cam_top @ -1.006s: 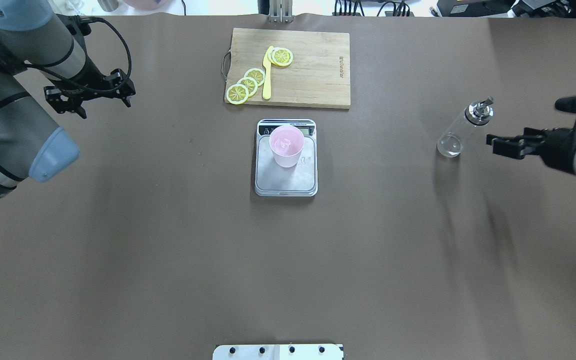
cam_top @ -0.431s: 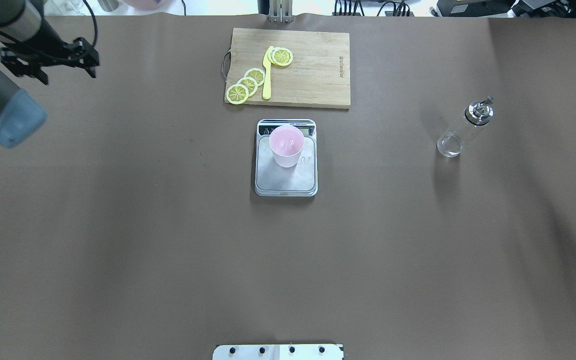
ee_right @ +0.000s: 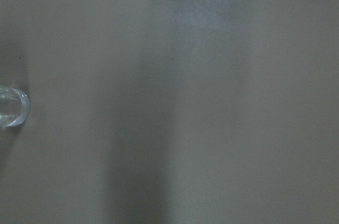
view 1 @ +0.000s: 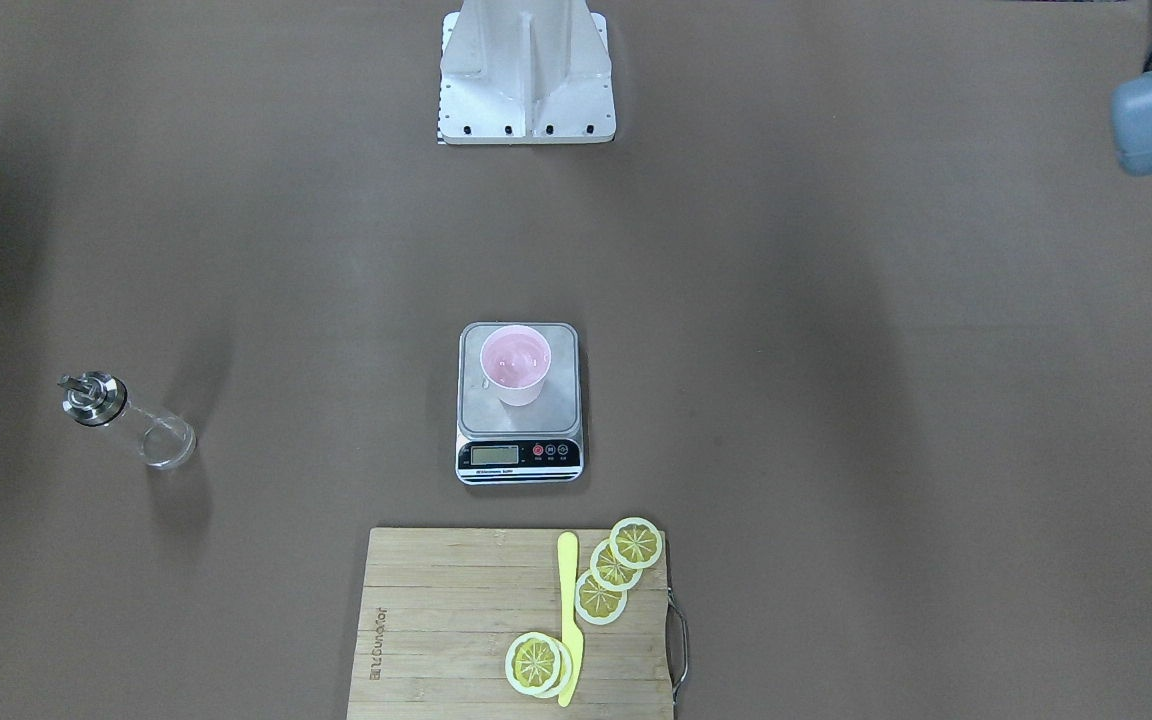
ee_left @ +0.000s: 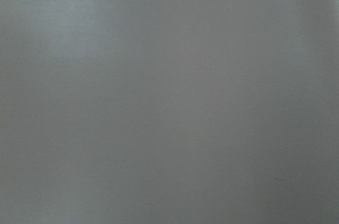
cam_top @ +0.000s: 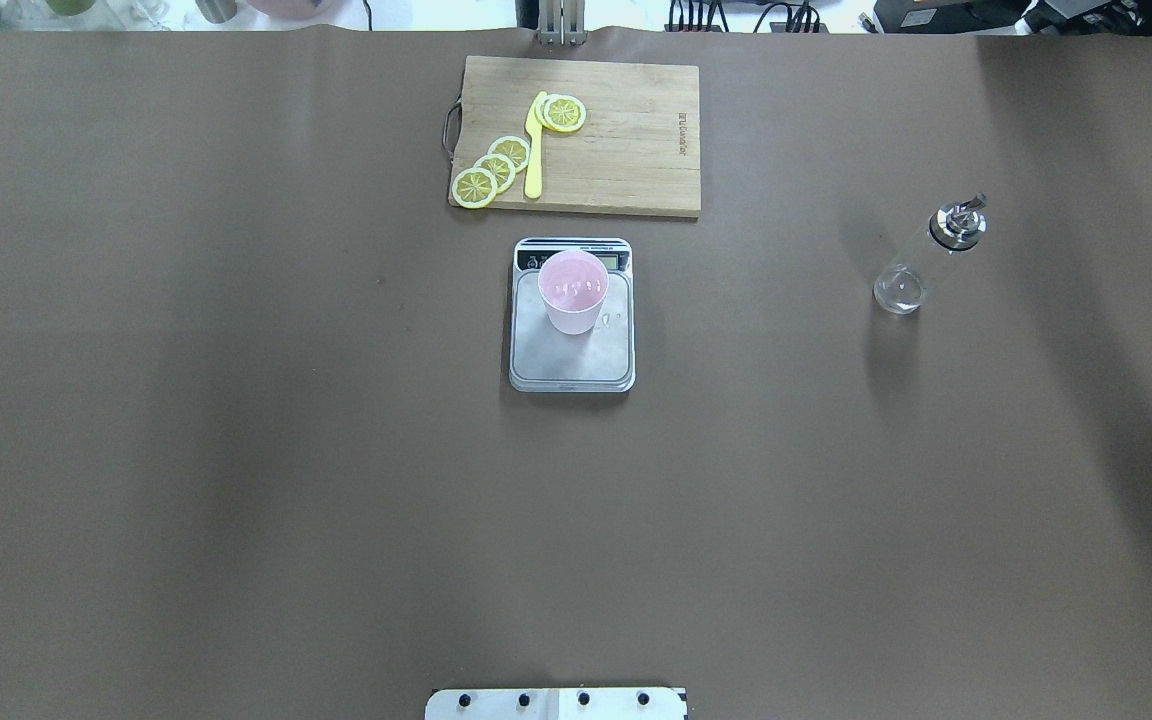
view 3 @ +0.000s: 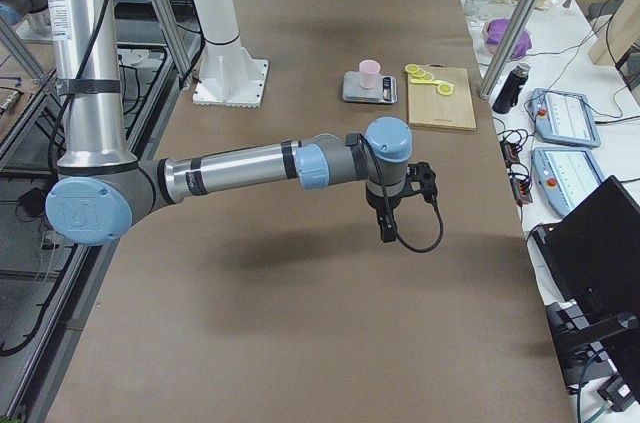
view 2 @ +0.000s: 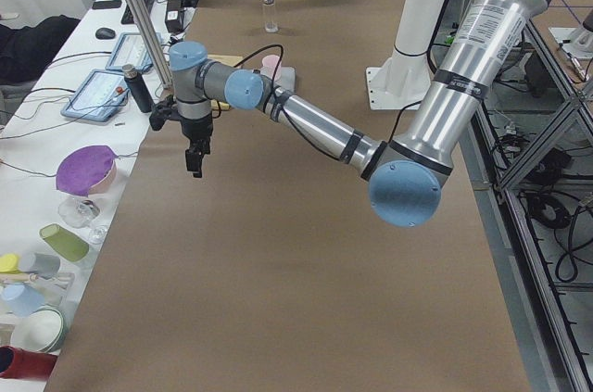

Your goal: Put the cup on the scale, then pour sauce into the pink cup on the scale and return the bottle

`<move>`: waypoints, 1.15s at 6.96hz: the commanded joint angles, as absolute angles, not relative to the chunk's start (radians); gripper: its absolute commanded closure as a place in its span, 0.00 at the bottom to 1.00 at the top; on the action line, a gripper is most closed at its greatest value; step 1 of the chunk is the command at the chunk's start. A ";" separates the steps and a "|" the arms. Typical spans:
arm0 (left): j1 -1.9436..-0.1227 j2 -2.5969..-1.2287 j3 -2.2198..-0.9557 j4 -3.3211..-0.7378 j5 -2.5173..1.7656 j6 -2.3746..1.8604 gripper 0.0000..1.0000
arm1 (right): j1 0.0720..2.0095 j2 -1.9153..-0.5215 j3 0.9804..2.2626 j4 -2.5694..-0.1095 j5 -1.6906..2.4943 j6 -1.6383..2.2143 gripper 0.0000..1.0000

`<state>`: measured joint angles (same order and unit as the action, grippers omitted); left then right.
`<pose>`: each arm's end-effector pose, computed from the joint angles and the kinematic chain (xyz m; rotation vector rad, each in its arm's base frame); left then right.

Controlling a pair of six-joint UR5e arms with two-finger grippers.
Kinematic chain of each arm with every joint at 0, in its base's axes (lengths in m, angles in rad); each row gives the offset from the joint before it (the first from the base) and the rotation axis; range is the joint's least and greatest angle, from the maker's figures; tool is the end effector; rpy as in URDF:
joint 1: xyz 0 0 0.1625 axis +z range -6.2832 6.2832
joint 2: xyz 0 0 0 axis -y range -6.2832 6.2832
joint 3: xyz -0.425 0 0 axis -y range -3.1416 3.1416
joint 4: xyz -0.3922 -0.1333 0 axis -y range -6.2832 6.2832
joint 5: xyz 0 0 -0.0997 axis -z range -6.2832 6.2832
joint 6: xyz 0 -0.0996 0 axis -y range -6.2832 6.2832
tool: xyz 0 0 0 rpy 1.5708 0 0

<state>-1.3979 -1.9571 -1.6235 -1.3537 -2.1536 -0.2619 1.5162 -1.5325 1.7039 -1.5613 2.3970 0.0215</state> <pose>0.0312 -0.6348 0.4487 0.0853 0.6131 -0.0215 0.0320 -0.5155 0.5688 0.1391 -0.8300 -0.1058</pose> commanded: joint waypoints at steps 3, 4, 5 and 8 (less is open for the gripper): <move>-1.555 -1.664 -1.523 -1.709 -2.235 -0.141 0.01 | 1.592 -1.540 1.629 -1.646 2.465 -0.008 0.00; -1.560 -1.660 -1.522 -1.694 -2.238 -0.141 0.01 | 1.595 -1.546 1.621 -1.647 2.464 -0.009 0.00; -1.574 -1.673 -1.525 -1.637 -2.287 -0.137 0.01 | 1.595 -1.546 1.614 -1.647 2.462 -0.009 0.00; -1.591 -1.686 -1.531 -1.568 -2.329 -0.133 0.01 | 1.595 -1.546 1.612 -1.647 2.457 -0.009 0.00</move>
